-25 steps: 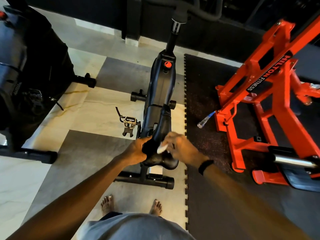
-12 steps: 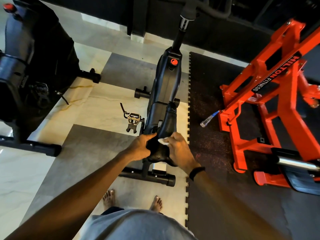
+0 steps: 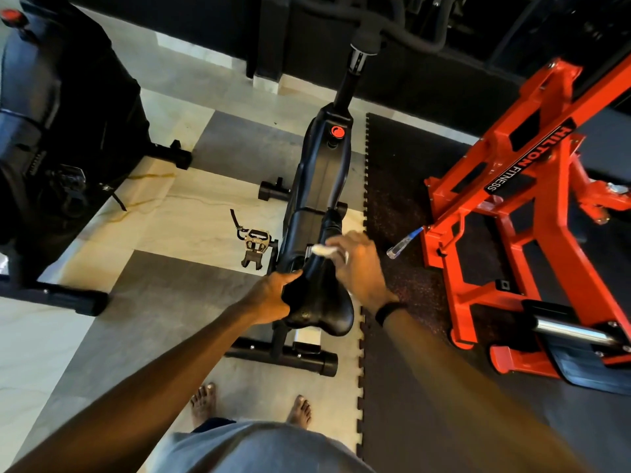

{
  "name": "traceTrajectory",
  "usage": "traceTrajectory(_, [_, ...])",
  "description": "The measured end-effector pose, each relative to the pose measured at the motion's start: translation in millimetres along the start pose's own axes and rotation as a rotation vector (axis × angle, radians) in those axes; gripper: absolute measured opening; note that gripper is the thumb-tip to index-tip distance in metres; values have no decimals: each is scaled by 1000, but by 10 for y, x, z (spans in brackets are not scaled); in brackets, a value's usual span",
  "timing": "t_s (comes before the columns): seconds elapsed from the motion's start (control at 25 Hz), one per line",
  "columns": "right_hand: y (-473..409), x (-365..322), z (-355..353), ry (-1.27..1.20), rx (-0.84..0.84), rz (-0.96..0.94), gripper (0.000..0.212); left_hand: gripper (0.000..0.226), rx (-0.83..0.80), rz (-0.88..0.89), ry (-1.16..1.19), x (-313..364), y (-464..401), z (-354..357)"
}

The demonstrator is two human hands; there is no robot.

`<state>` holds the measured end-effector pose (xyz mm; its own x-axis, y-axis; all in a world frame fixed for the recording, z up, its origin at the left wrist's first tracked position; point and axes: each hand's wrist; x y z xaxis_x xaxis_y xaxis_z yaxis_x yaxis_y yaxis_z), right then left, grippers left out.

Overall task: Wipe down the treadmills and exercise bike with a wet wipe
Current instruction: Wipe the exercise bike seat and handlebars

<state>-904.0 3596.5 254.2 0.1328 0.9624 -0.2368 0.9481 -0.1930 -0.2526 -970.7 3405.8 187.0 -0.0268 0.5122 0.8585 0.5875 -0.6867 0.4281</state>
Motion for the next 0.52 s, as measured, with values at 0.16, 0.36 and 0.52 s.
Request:
traceTrajectory(0.16, [-640,198,30,204,-91,65,26,91,4,5,21,-46,49,-17])
traceTrajectory(0.36, [-49,74,388,108,-151,81,36,74,50,23,168,-120,139,-18])
traceTrajectory(0.52, [649,-118,432,67,-199,-48,41,62,72,50,238,-112,158,-4])
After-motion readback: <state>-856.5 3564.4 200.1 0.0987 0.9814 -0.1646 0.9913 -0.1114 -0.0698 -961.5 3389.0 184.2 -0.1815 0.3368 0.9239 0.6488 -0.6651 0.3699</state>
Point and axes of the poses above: each hand's wrist, its own y-axis away from the middle knuckle, its own z-axis out of the palm, x = y × z, and after that the axes turned 12 degrees about y, right-handed
